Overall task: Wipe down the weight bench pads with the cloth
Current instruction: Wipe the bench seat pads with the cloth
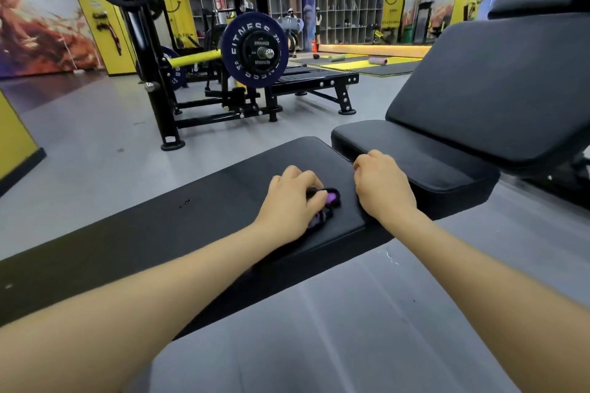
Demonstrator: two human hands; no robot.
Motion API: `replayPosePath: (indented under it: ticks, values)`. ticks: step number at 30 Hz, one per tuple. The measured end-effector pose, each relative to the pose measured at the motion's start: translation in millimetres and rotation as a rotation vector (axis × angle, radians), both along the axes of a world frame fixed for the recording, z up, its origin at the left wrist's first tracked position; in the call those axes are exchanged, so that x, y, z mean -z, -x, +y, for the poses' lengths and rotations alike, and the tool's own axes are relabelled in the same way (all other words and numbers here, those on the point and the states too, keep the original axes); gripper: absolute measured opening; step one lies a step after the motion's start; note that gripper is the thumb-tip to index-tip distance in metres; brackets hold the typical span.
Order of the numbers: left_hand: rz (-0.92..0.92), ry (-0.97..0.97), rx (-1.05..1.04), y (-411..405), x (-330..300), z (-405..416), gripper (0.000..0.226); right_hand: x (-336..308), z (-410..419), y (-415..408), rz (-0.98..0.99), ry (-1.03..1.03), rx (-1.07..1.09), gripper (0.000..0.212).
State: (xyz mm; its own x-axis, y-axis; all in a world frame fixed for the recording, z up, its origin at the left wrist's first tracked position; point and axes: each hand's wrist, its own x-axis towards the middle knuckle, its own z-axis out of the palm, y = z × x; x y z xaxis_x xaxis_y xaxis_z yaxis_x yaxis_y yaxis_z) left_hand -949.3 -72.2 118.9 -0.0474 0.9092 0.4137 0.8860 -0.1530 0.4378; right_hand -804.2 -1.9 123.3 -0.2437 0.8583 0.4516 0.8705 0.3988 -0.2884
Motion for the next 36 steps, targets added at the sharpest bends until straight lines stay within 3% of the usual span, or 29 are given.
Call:
replayPosePath:
  ticks: [7,15,23,32,36]
  values:
    - [0.014,0.100,-0.242,1,-10,63,0.030,-3,-4,1,0.024,0.004,0.029,0.027]
    - [-0.028,-0.076,-0.009,-23,8,-43,0.019,-3,-8,-1,0.112,0.048,0.050,0.027]
    - [-0.018,0.050,-0.226,-16,-9,33,0.027,-3,-14,-2,0.080,0.039,0.057,0.027]
    - [0.021,-0.052,-0.061,5,10,-37,0.021,-10,-31,34,-0.040,-0.030,-0.078,0.027]
    - [0.013,0.057,-0.237,30,2,7,0.026,-5,-34,50,-0.073,-0.035,-0.115,0.026]
